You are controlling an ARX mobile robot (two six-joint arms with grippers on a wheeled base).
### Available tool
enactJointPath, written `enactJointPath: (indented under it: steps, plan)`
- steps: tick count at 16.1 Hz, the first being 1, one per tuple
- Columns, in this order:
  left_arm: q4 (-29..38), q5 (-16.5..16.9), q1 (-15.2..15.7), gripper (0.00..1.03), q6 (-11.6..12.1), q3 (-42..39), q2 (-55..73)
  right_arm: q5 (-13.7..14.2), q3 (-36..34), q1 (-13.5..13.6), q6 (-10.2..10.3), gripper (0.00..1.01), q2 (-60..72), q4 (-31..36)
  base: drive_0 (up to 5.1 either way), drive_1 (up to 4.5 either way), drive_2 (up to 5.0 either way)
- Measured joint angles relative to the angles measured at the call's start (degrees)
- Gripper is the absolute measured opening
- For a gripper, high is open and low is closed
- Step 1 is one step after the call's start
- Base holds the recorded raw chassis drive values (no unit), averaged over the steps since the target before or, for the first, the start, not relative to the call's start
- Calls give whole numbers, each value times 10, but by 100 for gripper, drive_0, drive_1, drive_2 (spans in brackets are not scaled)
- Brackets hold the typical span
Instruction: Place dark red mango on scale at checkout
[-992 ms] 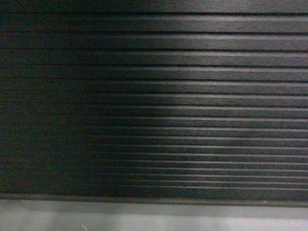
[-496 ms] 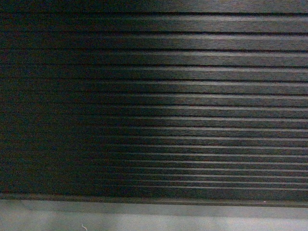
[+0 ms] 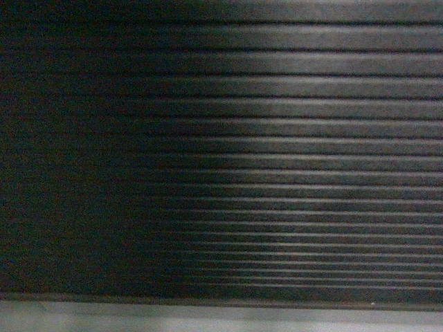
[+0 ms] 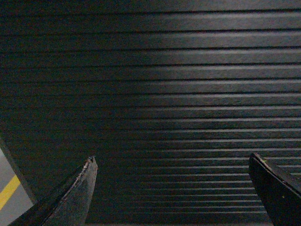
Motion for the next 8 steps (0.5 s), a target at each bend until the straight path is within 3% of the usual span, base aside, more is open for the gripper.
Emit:
enactJointPath:
  steps: [8]
  plan:
    - [0,-1,0,98,0,0,0,-1,0,0,0,98,0,1,0,0,0]
